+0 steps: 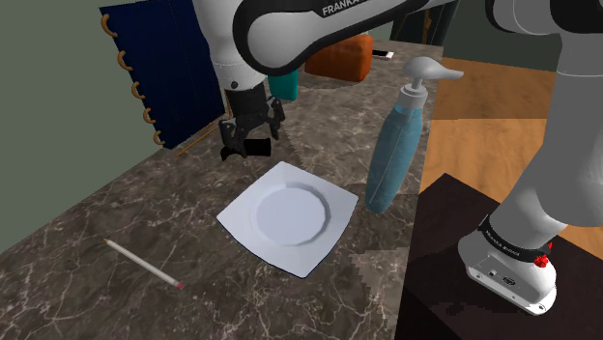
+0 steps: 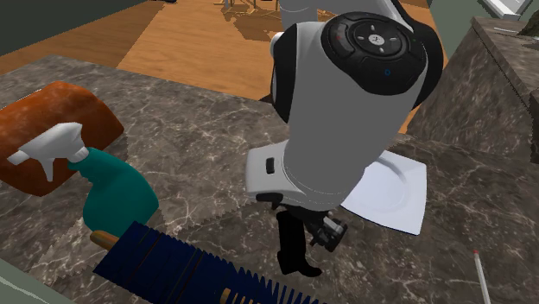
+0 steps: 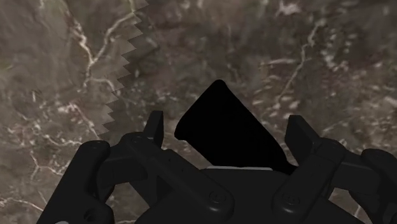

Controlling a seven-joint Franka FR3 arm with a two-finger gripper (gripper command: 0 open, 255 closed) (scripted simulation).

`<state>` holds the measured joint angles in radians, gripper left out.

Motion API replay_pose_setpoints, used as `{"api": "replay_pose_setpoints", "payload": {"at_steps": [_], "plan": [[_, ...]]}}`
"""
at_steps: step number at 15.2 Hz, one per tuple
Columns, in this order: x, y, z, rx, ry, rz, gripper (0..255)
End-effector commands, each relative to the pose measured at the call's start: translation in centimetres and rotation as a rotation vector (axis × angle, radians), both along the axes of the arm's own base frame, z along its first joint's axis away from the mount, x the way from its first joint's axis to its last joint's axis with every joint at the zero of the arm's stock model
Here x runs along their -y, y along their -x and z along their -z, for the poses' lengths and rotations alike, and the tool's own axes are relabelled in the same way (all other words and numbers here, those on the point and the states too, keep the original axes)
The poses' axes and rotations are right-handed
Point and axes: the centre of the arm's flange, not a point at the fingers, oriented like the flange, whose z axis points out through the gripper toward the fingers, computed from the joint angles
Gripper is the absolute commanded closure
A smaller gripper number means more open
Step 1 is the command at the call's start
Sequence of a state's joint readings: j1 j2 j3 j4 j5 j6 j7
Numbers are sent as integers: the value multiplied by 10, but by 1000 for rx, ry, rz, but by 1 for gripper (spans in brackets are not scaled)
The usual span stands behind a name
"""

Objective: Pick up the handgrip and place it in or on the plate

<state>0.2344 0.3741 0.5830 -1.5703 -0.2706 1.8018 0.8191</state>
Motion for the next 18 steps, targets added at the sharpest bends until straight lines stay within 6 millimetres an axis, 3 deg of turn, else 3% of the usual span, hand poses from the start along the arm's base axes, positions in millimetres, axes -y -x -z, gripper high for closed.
{"api": "replay_pose_setpoints", "payload": {"at_steps": [1,5,6,15,18], "plan": [[0,0,1,0,0,0,0],[0,0,1,0,0,0,0],[0,0,1,0,0,0,255],[0,0,1,0,0,0,255],[0,0,-15,0,0,0,255]]}}
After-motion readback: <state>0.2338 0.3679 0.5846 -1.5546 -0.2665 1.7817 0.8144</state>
